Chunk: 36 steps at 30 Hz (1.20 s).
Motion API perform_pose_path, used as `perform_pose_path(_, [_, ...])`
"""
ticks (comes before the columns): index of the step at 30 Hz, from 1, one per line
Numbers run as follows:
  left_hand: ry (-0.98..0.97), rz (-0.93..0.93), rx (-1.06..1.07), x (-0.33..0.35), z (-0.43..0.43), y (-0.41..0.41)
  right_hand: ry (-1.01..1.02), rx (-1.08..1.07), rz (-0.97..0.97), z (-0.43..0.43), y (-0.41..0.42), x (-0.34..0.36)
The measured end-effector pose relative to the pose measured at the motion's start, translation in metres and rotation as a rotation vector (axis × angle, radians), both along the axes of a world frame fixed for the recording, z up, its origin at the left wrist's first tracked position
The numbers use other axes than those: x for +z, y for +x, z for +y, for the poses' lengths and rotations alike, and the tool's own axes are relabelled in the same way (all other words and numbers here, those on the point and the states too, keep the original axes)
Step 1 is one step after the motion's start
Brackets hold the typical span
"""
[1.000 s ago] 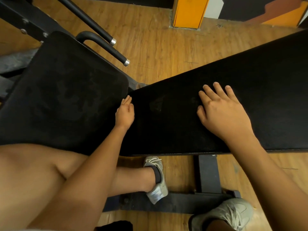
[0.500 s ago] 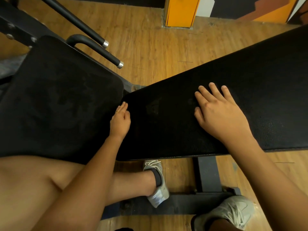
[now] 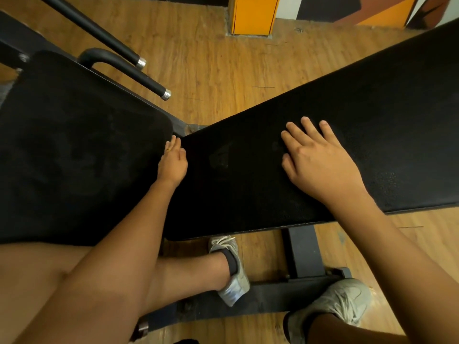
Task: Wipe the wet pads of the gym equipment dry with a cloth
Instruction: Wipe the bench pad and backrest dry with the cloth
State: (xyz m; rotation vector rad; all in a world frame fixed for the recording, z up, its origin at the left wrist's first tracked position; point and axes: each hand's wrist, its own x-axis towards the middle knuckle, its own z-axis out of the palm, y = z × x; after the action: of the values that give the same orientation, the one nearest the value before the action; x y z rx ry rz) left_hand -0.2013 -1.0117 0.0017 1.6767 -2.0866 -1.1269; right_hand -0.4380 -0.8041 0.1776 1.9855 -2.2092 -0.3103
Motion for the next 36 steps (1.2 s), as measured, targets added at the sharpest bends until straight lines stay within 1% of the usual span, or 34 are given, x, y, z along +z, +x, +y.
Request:
perform_pose_path(4, [-0.002,-0.035,-0.019,0.000,0.026,0.018,0.006,0.003,-0.015,0.000,0.001,0.002])
perform_pose_path(8, [-0.052,-0.018,0.040,0.007,0.068,0.017,-0.002,0.007,-0.019,0.001,-0.001,0.002])
perform_pose_path(10, [-0.090,0.022,0.050,0.013,0.086,0.010,-0.006,0.014,-0.029,0.000,-0.001,0.003])
perform_pose_path(15, [-0.154,0.071,-0.078,0.036,0.110,-0.012,-0.016,0.003,-0.035,0.000,0.000,0.000])
perform_pose_path(19, [-0.229,0.177,-0.206,0.063,0.142,-0.045,-0.017,0.003,-0.030,-0.001,0.000,0.000])
perform_pose_path(23, [-0.278,0.159,-0.241,0.069,0.153,-0.057,-0.012,0.002,-0.033,-0.001,0.001,-0.001])
perform_pose_path(28, [-0.270,0.121,-0.120,0.058,0.134,-0.057,-0.017,0.007,-0.042,0.000,-0.001,0.001])
perform_pose_path(30, [-0.203,0.065,-0.022,0.046,0.113,-0.044,-0.019,-0.001,-0.045,0.000,-0.001,0.001])
perform_pose_path(33, [-0.046,0.002,0.132,0.025,0.086,-0.001,-0.019,-0.007,-0.052,0.000,0.002,0.003])
perform_pose_path(36, [0.019,0.014,0.176,0.017,0.087,0.016,-0.014,-0.006,-0.052,0.000,0.002,0.003])
